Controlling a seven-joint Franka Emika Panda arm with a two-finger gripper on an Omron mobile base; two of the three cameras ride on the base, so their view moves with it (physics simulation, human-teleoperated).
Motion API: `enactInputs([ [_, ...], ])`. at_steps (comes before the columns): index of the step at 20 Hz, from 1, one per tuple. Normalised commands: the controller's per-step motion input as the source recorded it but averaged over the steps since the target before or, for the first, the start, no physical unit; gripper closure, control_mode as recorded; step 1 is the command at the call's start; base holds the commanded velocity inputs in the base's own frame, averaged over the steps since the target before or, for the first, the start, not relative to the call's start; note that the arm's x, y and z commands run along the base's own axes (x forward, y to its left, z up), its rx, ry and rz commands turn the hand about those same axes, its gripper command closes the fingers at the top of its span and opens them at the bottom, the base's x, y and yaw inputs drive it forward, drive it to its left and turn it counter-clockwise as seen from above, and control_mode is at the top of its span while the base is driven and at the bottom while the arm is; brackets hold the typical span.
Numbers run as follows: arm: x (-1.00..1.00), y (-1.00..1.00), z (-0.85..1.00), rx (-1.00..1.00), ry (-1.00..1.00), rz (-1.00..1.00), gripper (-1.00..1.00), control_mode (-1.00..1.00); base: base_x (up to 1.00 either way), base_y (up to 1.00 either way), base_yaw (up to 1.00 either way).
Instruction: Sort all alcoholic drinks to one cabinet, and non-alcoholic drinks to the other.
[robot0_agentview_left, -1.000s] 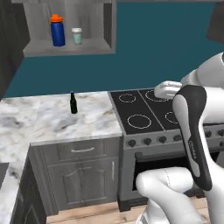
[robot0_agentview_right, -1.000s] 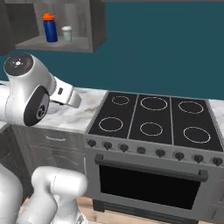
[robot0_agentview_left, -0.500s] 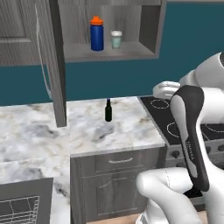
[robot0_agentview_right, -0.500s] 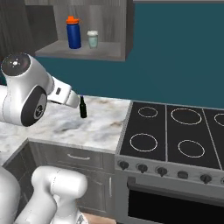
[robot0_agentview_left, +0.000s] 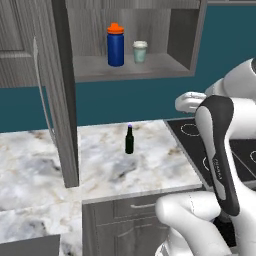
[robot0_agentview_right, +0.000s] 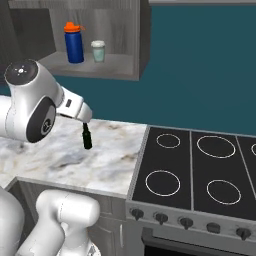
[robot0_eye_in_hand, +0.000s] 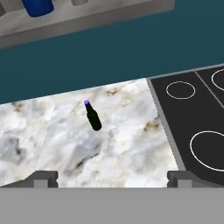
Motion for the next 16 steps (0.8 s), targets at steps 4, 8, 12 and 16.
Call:
enactInputs([
  [4,0.0,0.0,0.0,0.0,0.0,0.0,-1.0,1.0,0.22,0.12,0.02],
  [8,0.03,0.06,-0.13,0.0,0.02,0.01,-1.0,-1.0,0.09,0.18,0.03],
  [12,0.1,0.3,-0.74,0.0,0.1,0.08,-1.0,-1.0,0.0,0.0,0.0],
  [16,0.29,0.53,-0.99,-0.01,0.13,0.07,-1.0,-1.0,0.0,0.0,0.0],
])
